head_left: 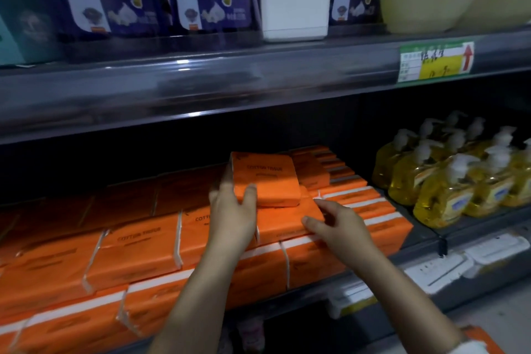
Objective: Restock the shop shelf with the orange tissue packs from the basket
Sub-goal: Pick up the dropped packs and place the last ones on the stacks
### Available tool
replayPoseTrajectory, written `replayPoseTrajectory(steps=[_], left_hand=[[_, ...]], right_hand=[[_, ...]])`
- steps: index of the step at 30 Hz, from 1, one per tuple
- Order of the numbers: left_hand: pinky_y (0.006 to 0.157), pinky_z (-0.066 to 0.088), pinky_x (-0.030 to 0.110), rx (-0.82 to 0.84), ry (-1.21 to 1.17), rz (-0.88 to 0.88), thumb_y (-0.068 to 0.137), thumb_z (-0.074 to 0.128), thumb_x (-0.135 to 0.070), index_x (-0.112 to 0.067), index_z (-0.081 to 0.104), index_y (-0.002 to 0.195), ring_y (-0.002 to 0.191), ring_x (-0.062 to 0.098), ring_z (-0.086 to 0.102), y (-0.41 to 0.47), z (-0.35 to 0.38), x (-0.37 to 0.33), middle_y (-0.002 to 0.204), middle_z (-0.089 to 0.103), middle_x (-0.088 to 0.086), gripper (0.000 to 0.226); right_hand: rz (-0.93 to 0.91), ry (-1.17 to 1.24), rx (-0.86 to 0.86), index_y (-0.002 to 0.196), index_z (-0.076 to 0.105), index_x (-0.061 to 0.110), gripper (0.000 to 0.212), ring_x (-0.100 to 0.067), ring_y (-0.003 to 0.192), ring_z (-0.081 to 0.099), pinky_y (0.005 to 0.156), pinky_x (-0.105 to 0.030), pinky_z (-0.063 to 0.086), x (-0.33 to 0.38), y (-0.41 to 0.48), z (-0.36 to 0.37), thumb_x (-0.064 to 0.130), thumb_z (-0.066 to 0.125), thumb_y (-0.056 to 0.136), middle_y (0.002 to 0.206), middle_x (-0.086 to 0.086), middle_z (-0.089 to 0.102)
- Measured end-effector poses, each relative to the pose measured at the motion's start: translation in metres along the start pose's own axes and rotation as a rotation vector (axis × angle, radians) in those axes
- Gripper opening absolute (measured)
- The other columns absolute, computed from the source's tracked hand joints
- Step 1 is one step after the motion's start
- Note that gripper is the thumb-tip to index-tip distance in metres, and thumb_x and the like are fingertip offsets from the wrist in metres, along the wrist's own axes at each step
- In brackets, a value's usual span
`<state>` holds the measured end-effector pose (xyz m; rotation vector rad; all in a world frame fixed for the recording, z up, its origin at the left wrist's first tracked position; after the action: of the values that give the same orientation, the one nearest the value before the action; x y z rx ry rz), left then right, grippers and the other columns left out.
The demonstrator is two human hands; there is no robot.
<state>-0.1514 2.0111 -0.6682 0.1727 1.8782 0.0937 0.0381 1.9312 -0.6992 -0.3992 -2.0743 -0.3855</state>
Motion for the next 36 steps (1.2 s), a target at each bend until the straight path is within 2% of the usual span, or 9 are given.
replayPoseTrajectory(steps=[3, 9, 14, 18, 22, 27, 29, 32, 36], left_hand=[[0.109, 0.024, 0.033, -0.039, 0.353, 0.054, 0.098, 0.043, -0.036, -0.026, 0.022, 0.149, 0.136, 0.028, 0.023, -0.004, 0.004, -0.009, 0.146, 0.03, 0.016, 0.056], [0.11, 0.022, 0.032, 0.011, 0.568, 0.112, 0.089, 0.052, -0.052, -0.022, 0.029, 0.147, 0.134, 0.023, 0.02, -0.007, 0.017, -0.007, 0.147, 0.028, 0.009, 0.069], [0.109, 0.025, 0.031, -0.072, 0.599, 0.195, 0.089, 0.059, -0.043, -0.018, 0.033, 0.146, 0.132, 0.026, 0.027, -0.011, 0.012, -0.01, 0.144, 0.032, 0.011, 0.068], [0.105, 0.03, 0.037, -0.135, 0.669, 0.255, 0.087, 0.061, -0.042, -0.012, 0.04, 0.141, 0.125, 0.035, 0.035, -0.013, 0.012, -0.012, 0.135, 0.041, 0.02, 0.066], [0.1, 0.032, 0.049, -0.191, 0.746, 0.335, 0.083, 0.066, -0.04, -0.009, 0.046, 0.137, 0.116, 0.046, 0.037, -0.016, 0.012, -0.018, 0.132, 0.041, 0.029, 0.065], [0.101, 0.029, 0.05, -0.269, 0.595, 0.659, 0.087, 0.064, -0.032, -0.015, 0.051, 0.131, 0.125, 0.04, 0.031, -0.057, 0.025, -0.066, 0.14, 0.037, 0.019, 0.05], [0.101, 0.028, 0.047, -0.198, 0.546, 0.824, 0.088, 0.061, -0.03, -0.016, 0.054, 0.127, 0.123, 0.038, 0.035, -0.087, 0.05, -0.079, 0.137, 0.042, 0.015, 0.042], [0.094, 0.032, 0.047, 0.046, 0.526, 1.013, 0.087, 0.058, -0.029, -0.019, 0.052, 0.122, 0.114, 0.039, 0.045, -0.135, 0.111, -0.07, 0.131, 0.045, 0.01, 0.036], [0.086, 0.043, 0.044, 0.411, 0.546, 1.078, 0.084, 0.05, -0.035, -0.022, 0.052, 0.12, 0.104, 0.03, 0.049, -0.183, 0.189, -0.026, 0.122, 0.049, 0.005, 0.039]], right_hand=[[-0.016, -0.019, -0.01, 0.127, 0.056, 0.015, 0.045, 0.001, 0.082, 0.052, 0.067, -0.01, 0.039, -0.001, 0.0, -0.001, 0.027, 0.066, 0.085, 0.087, 0.021, 0.054], [-0.03, -0.015, 0.008, 0.125, 0.057, 0.02, 0.041, 0.007, 0.077, 0.051, 0.065, -0.007, 0.038, -0.002, 0.001, 0.001, 0.03, 0.064, 0.086, 0.084, 0.025, 0.053], [-0.059, -0.035, -0.007, 0.123, 0.059, 0.019, 0.038, -0.006, 0.087, 0.056, 0.065, -0.006, 0.037, 0.003, -0.002, 0.001, 0.031, 0.062, 0.087, 0.092, 0.013, 0.058], [-0.138, -0.097, -0.035, 0.123, 0.059, 0.016, 0.039, -0.018, 0.102, 0.058, 0.081, -0.023, 0.043, 0.008, -0.006, 0.001, 0.033, 0.061, 0.087, 0.111, -0.004, 0.064], [-0.182, -0.157, -0.083, 0.128, 0.055, 0.007, 0.047, -0.023, 0.116, 0.053, 0.093, -0.023, 0.035, 0.006, -0.009, -0.018, 0.029, 0.062, 0.087, 0.125, -0.01, 0.06], [-0.244, -0.309, -0.145, 0.127, 0.055, 0.007, 0.046, -0.028, 0.115, 0.052, 0.095, -0.035, 0.04, -0.01, -0.021, -0.059, 0.029, 0.061, 0.088, 0.122, -0.013, 0.06], [-0.24, -0.391, -0.156, 0.13, 0.053, 0.011, 0.047, -0.026, 0.119, 0.048, 0.097, -0.035, 0.038, -0.021, -0.027, -0.079, 0.031, 0.06, 0.089, 0.126, -0.009, 0.058], [-0.201, -0.501, -0.155, 0.131, 0.052, 0.012, 0.047, -0.025, 0.121, 0.046, 0.097, -0.032, 0.036, -0.044, -0.036, -0.118, 0.034, 0.058, 0.09, 0.129, -0.008, 0.057], [-0.061, -0.492, -0.163, 0.13, 0.053, 0.01, 0.048, -0.02, 0.12, 0.051, 0.095, -0.028, 0.041, -0.09, -0.048, -0.175, 0.037, 0.057, 0.091, 0.13, -0.006, 0.057]])
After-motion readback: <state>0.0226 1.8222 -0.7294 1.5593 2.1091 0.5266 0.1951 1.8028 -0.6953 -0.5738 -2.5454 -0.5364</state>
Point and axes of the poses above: each hand's wrist, its own y-axis towards the middle knuckle, its own z-axis out of the palm, x = y × z, the point moved 9 cm from there along y, towards the middle knuckle
